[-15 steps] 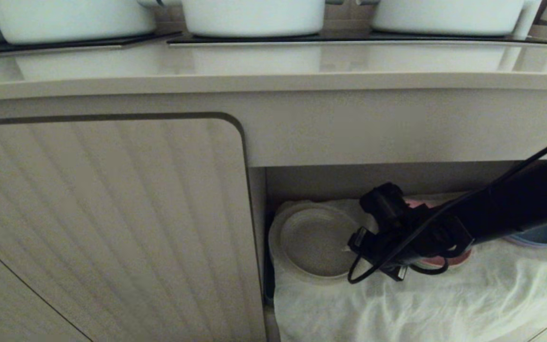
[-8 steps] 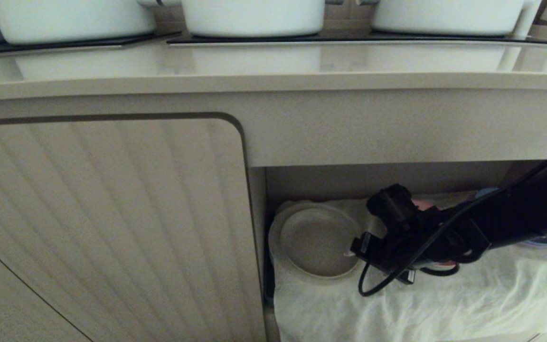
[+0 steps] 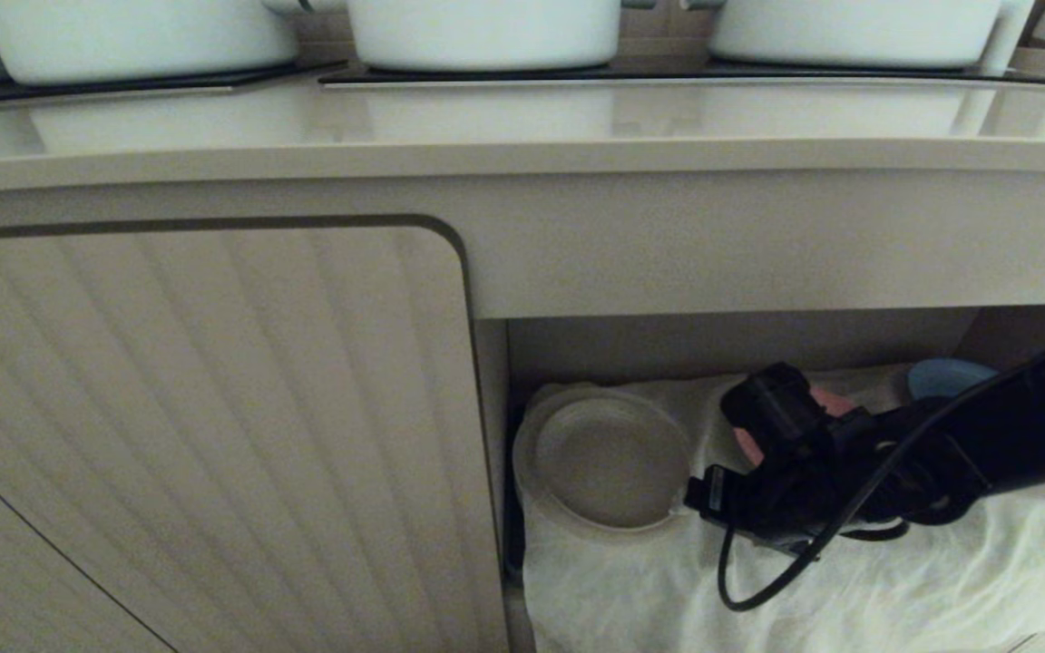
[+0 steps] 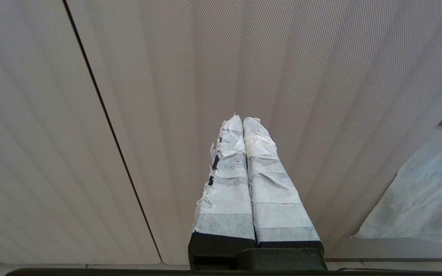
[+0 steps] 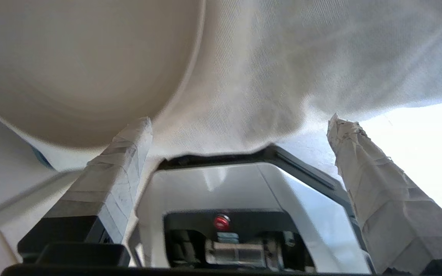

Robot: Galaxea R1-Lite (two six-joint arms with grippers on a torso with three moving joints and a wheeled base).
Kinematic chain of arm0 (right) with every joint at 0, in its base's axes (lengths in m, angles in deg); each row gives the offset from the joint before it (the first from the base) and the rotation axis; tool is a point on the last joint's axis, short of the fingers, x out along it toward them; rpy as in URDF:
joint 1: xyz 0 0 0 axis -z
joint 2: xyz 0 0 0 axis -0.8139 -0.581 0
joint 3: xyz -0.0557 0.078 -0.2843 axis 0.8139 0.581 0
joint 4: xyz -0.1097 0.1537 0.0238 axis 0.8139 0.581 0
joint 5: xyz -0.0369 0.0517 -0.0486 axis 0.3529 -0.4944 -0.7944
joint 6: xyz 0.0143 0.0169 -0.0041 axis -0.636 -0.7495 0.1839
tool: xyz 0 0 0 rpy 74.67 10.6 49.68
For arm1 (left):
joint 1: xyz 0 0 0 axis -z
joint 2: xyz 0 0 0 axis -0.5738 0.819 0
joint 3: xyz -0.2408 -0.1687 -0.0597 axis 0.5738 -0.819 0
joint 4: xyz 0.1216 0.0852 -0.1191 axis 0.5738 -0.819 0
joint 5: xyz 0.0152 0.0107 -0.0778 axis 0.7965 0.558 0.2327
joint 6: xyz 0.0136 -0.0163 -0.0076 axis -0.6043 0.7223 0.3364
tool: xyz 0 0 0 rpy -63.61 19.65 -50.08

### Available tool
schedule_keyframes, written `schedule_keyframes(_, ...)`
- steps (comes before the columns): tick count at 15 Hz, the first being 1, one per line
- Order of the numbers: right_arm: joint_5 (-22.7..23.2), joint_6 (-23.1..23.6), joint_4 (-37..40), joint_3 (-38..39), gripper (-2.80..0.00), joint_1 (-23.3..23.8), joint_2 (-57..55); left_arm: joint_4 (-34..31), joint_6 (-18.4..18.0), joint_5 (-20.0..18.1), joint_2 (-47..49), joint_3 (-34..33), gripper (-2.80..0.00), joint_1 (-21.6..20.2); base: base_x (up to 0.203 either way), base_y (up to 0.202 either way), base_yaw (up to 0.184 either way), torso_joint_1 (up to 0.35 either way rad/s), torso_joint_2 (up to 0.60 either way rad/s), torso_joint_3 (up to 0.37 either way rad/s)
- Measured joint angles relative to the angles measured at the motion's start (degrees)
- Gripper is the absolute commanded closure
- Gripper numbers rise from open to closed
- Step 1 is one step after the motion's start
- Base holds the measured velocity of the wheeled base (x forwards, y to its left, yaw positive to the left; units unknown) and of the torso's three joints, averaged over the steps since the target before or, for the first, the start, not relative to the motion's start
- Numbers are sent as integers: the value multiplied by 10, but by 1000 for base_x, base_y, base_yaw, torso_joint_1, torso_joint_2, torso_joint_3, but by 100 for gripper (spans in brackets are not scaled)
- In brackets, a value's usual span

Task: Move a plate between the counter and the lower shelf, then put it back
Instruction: Put the plate in the cupboard, then pick up the plate in the cupboard

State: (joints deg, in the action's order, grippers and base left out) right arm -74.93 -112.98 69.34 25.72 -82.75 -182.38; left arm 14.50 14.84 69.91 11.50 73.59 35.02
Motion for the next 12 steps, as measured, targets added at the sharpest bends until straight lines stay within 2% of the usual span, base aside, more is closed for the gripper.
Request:
schedule_keyframes(5, 0, 29, 6, 32, -280, 0, 24, 0, 0, 0, 0, 0, 0, 0, 0, 0, 0, 0, 0, 0)
schedule_keyframes(6, 0, 34, 6, 40, 0, 0, 29, 0, 0, 0, 0, 0, 0, 0, 0, 0, 0, 0, 0, 0)
schedule_keyframes(12, 3, 38, 5, 81, 0, -3, 61, 0, 0, 0, 0, 0, 0, 0, 0, 0, 0, 0, 0, 0)
